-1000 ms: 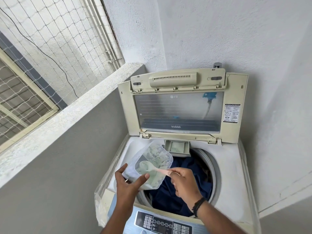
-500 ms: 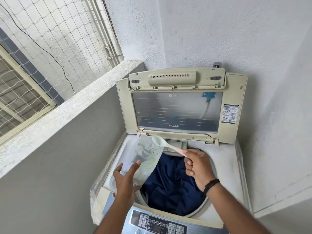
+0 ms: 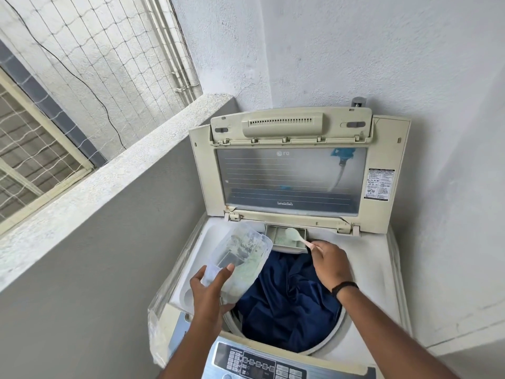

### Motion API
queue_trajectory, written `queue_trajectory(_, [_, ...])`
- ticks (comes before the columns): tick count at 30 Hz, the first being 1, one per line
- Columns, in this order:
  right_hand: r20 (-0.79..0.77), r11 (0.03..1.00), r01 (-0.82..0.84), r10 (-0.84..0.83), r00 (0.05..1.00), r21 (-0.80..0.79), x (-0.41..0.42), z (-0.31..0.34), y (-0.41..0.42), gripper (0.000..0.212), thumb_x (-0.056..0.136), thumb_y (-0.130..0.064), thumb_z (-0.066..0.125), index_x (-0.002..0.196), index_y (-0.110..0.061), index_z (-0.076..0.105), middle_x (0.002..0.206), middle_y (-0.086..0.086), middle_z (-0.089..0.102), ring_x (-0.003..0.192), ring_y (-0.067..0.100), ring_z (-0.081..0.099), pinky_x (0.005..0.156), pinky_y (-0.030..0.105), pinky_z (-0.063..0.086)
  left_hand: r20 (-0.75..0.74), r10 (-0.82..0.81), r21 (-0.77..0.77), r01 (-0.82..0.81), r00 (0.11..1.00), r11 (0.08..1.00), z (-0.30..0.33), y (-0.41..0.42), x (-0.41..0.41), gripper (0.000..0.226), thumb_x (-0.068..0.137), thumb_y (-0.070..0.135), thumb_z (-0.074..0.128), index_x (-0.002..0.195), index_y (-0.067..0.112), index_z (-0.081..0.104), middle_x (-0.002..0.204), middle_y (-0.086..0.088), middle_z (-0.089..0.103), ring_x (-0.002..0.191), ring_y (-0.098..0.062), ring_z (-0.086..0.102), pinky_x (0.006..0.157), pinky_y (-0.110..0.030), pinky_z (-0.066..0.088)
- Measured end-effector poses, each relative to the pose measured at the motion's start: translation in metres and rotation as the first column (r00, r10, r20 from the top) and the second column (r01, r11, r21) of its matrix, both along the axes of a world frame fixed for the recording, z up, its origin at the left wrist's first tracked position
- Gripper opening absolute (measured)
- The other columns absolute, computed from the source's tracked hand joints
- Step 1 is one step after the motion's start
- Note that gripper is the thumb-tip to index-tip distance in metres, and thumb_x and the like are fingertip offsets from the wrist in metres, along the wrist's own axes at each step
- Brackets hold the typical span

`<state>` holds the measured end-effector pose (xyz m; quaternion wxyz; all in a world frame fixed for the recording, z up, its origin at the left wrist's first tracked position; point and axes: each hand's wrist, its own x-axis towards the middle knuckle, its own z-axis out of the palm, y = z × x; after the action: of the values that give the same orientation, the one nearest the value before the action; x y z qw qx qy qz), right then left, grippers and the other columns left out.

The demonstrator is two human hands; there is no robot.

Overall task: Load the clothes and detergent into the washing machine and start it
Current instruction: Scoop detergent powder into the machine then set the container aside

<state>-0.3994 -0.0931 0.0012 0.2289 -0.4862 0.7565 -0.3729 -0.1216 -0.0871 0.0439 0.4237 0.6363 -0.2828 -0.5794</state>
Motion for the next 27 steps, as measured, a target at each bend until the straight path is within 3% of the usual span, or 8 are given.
queue_trajectory(10, [-0.233,0.985,-0.172,0.166,0.958,-0.005,-0.002,-0.020,0.006,0.031,0.098,-0.020,0.055,0.125,-0.027,0.069,0.093,0.001,0.064,0.083,0.018,0.057,0.075,0.030,0.052,0.005,-0.053,-0.006,0.053,0.999,0.999,-0.006,0.003,0.000,0.117,0.031,0.062,0.096,0.131,0.044,0.040,0.143,-0.010,0.048,0.120,-0.034,0.057,0.084,-0.059,0.057])
queue_trajectory(12, [-0.092,0.995,-0.081,0.074,0.993,-0.066,-0.001,-0.013,0.011,0.026,0.098,-0.017,0.056,0.118,-0.022,0.072,0.085,0.000,0.065,0.078,0.019,0.060,0.072,0.032,0.053,-0.003,-0.058,-0.009,0.058,0.998,0.998,-0.005,0.003,0.000,0.113,0.033,0.060,0.097,0.130,0.045,0.041,0.143,-0.010,0.048,0.120,-0.034,0.058,0.084,-0.059,0.057])
queue_trajectory(14, [0.229,0.994,0.080,-0.060,0.972,-0.080,0.002,-0.002,0.012,0.022,0.099,-0.017,0.056,0.108,-0.022,0.075,0.074,-0.006,0.064,0.068,0.018,0.059,0.063,0.033,0.050,-0.007,-0.068,-0.021,0.068,0.998,0.997,-0.004,0.002,-0.001,0.109,0.035,0.059,0.098,0.128,0.045,0.042,0.143,-0.010,0.048,0.120,-0.034,0.058,0.085,-0.059,0.057])
queue_trajectory(17, [0.731,0.948,0.316,-0.184,0.657,-0.045,0.011,0.022,0.016,0.018,0.098,-0.011,0.056,0.100,-0.011,0.074,0.057,-0.002,0.045,0.048,0.014,0.035,0.045,0.027,0.030,-0.017,-0.078,-0.054,0.077,0.997,0.996,0.001,0.001,-0.003,0.107,0.038,0.058,0.097,0.129,0.043,0.042,0.141,-0.008,0.049,0.119,-0.032,0.059,0.087,-0.059,0.057])
queue_trajectory(19, [0.825,0.920,0.386,-0.163,0.541,-0.072,0.018,0.043,0.025,0.016,0.096,-0.008,0.059,0.096,-0.009,0.074,0.056,0.001,0.041,0.045,0.012,0.029,0.042,0.023,0.024,-0.020,-0.092,-0.082,0.090,0.996,0.993,0.004,0.000,-0.004,0.106,0.040,0.055,0.096,0.131,0.042,0.042,0.138,-0.007,0.052,0.117,-0.030,0.061,0.088,-0.059,0.057])
queue_trajectory(22, [0.753,0.913,0.352,-0.080,0.653,-0.209,0.035,0.065,0.044,0.018,0.093,-0.005,0.062,0.092,-0.014,0.077,0.053,0.000,0.046,0.045,0.013,0.030,0.042,0.024,0.024,-0.033,-0.121,-0.131,0.115,0.992,0.985,0.008,0.001,-0.003,0.104,0.043,0.047,0.095,0.132,0.040,0.042,0.134,-0.007,0.056,0.114,-0.027,0.064,0.088,-0.056,0.058])
queue_trajectory(25, [0.469,0.932,0.145,0.031,0.882,-0.333,0.053,0.067,0.058,0.020,0.090,-0.003,0.064,0.094,-0.016,0.079,0.062,-0.007,0.067,0.043,0.007,0.039,0.043,0.020,0.029,-0.005,-0.132,-0.178,0.128,0.991,0.976,0.011,0.006,-0.002,0.105,0.041,0.043,0.097,0.132,0.040,0.044,0.133,-0.005,0.056,0.114,-0.028,0.065,0.088,-0.052,0.059])
queue_trajectory(27, [0.315,0.941,0.014,0.099,0.944,-0.338,0.062,0.061,0.061,0.021,0.090,-0.004,0.066,0.099,-0.017,0.079,0.071,-0.008,0.070,0.048,0.007,0.049,0.046,0.015,0.033,0.036,-0.148,-0.214,0.153,0.988,0.965,0.012,0.009,-0.002,0.104,0.037,0.045,0.100,0.127,0.045,0.048,0.134,-0.003,0.054,0.117,-0.028,0.063,0.092,-0.052,0.058])
